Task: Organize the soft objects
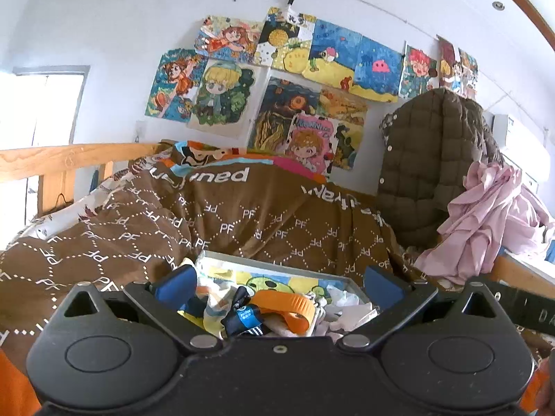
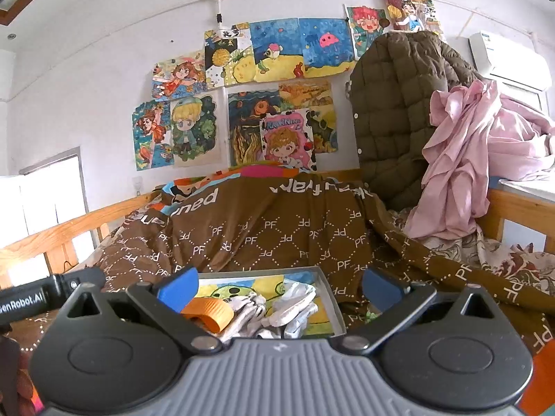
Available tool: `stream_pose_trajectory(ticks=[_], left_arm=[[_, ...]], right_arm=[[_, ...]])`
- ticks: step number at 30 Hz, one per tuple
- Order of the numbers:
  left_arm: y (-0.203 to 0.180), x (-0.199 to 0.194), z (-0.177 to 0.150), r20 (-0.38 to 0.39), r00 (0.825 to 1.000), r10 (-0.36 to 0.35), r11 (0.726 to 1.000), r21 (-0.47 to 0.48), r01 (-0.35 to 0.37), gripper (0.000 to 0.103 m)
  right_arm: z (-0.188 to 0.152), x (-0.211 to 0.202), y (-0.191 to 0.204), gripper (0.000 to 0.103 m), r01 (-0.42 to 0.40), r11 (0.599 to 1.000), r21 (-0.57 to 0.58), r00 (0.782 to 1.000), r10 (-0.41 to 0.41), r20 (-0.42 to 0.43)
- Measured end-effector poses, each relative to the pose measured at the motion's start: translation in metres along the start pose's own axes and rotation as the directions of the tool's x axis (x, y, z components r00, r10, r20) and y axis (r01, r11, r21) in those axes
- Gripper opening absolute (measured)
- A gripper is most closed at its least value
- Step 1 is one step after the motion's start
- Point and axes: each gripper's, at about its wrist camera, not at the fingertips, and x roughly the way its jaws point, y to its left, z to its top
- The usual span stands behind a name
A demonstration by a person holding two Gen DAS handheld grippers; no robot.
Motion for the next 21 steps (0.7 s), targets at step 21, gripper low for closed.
stream_pose_trajectory(ticks=[21], left_arm=[[0.006,-0.045,-0.018,-0.023,0.999,0.049,0.998,-0.028,-0.05,0.102]], right_arm=[[-0.025,-0.044,-0.002,0.103,0.019,1.0,-0.024,1.0,-0.019,-0.022]])
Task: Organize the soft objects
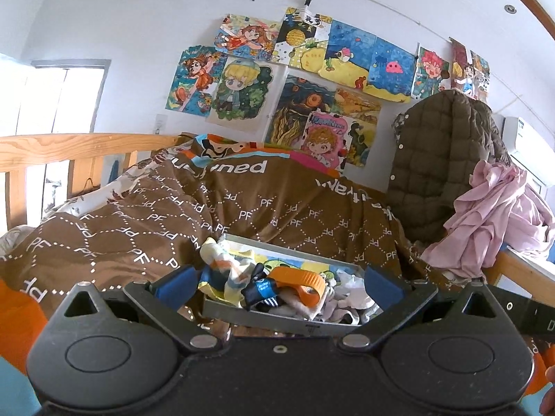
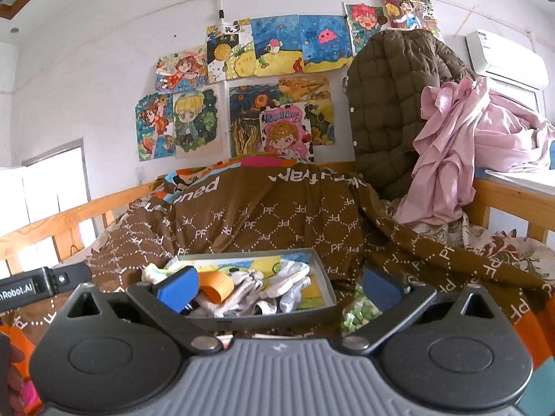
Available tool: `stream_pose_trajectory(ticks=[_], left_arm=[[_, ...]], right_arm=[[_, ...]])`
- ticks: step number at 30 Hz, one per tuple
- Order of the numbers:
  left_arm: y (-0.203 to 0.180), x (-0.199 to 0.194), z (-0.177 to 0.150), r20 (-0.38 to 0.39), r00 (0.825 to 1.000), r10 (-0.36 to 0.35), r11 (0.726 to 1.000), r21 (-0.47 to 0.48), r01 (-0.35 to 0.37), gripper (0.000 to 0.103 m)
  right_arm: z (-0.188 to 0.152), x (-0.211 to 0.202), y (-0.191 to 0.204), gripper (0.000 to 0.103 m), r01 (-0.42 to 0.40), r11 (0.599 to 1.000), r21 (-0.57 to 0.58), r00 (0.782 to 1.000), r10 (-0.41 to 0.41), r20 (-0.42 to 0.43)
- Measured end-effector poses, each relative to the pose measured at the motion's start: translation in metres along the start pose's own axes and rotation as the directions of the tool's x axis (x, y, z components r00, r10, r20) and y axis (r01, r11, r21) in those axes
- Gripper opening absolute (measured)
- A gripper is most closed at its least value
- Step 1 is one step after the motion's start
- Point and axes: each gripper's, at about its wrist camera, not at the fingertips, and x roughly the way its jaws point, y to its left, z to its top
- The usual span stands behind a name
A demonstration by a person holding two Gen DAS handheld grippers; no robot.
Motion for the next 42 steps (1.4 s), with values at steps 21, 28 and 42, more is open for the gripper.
stream_pose_trajectory(ticks=[21,28,42], left_arm=[[-0.011,-0.048,-0.035,-0.083,0.996,0.012,0.994,0.11,-0.003,0.102],[-0.013,-0.044,-0.038,-0.09,0.995,0.039,0.99,0.135,-0.027,0.102],[-0.01,-0.029,-0.045,-0.156,0.984,0.081,0.989,0.137,-0.06,0.102]], right_arm=[[-0.023,-0.039,-0.007,0.103,-0.002,0.999,0.033,0.998,0.004,-0.06],[-0.029,-0.027,-0.008,0.103,-0.002,0.999,0.046,0.993,0.007,-0.116],[-0.041,-0.005,-0.005,0.103,0.022,0.999,0.035,0.97,-0.013,-0.244]])
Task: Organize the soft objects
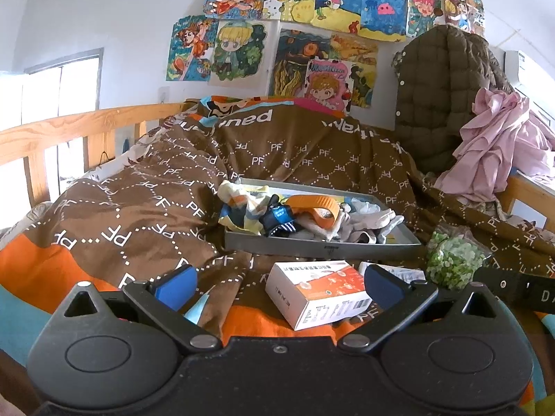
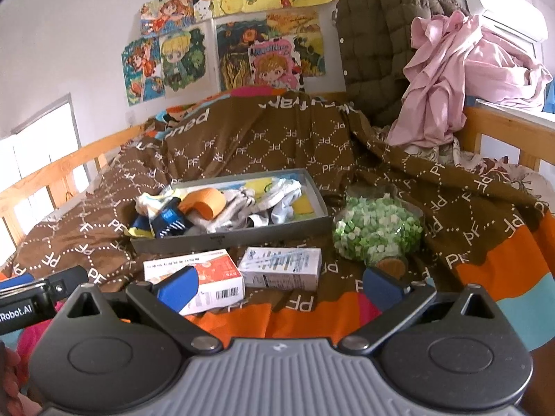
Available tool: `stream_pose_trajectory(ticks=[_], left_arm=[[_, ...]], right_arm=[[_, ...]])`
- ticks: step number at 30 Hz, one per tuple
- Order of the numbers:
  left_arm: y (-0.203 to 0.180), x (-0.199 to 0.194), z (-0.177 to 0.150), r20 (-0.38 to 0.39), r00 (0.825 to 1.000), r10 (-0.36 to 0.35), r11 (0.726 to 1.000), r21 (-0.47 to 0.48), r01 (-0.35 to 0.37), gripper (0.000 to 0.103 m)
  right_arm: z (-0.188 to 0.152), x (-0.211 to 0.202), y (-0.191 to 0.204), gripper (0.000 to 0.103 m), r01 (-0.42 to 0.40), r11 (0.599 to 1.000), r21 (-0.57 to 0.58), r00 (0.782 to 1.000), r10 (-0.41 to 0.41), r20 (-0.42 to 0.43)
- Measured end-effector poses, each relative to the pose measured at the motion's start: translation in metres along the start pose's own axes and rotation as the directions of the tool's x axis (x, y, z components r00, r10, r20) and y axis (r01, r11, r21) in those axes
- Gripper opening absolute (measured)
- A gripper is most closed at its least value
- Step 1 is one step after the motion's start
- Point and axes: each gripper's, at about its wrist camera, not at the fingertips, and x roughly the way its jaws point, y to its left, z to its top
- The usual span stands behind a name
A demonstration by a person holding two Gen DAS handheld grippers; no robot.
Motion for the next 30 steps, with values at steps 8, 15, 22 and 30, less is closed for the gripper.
stream_pose_trajectory(ticks=[8,15,22,30], left_arm=[[-0.001,0.003,-0.002,-0.021,1.0,0.009,1.0,0.003,-0.009,0.102],[-0.001,0.013,-0.004,-0.076,0.997,0.019,1.0,-0.007,-0.02,0.102],[0.001,0.025,-0.007,-0.117,0.992,0.043,0.998,-0.039,-0.048,0.102],[-0.001,0.029,-0.009,-0.098,0.992,0.074,0.996,-0.051,-0.079,0.102]], right_arm=[[-0.001,0.005,0.003,0.103,0.025,0.999,-0.028,0.999,-0.026,-0.027],[-0.003,0.009,0.008,0.103,0.041,0.998,-0.056,0.998,-0.043,-0.041],[-0.003,0.014,0.008,0.103,0.063,0.997,-0.047,0.997,-0.065,-0.04],[-0.005,0.02,0.009,0.103,0.07,0.996,-0.064,0.998,-0.07,-0.004]])
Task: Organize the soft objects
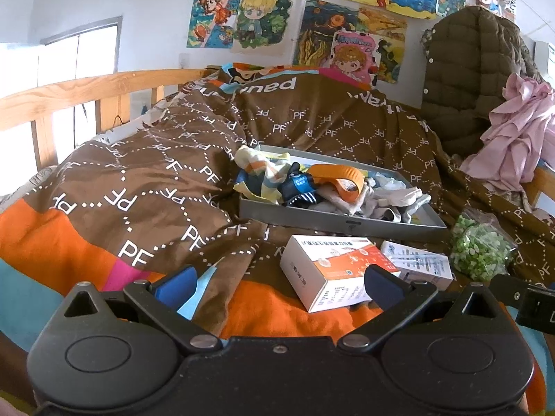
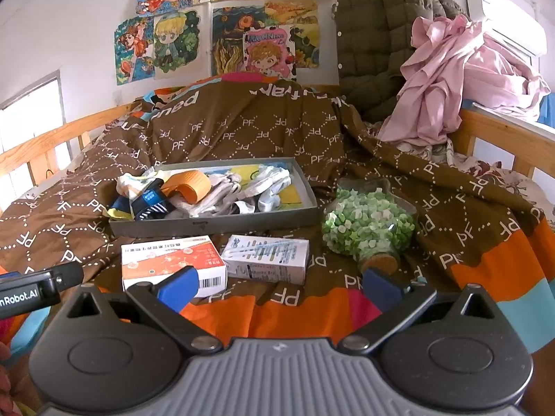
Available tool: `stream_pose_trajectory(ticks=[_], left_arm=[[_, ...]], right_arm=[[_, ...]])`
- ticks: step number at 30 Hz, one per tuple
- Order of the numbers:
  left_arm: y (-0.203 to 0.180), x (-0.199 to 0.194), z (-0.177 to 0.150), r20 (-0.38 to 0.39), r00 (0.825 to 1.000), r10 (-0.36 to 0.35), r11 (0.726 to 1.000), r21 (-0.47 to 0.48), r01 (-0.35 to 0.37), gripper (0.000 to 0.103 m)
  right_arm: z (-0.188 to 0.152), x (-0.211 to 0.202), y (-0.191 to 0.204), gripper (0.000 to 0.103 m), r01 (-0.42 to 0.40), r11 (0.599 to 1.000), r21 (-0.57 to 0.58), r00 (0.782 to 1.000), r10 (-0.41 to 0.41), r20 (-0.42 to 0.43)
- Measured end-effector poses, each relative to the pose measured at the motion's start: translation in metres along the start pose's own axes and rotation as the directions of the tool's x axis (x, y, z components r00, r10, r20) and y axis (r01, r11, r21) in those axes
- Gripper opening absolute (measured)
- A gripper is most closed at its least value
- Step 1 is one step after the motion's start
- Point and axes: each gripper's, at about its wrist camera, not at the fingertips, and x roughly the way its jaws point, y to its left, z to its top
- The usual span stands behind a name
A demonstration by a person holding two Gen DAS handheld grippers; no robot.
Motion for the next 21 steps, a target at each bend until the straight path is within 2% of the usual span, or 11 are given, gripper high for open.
stream_pose_trajectory(ticks=[7,12,21], left_arm=[[-0.006,0.004,-0.002,0.029,1.0,0.003,1.0,0.022,-0.004,0.102],[-0.01,0.006,-0.006,0.08,0.997,0.006,1.0,0.029,-0.009,0.102],[-0.015,0.009,-0.008,0.089,0.996,-0.007,0.998,0.065,0.001,0.102]], right_arm=[[-0.002,0.005,0.006,0.103,0.018,0.998,-0.057,0.999,-0.016,0.042],[-0.002,0.012,0.002,0.103,0.018,0.999,-0.038,0.998,-0.016,0.054],[-0.004,0.019,-0.002,0.103,0.03,0.998,-0.055,0.997,-0.025,0.074]])
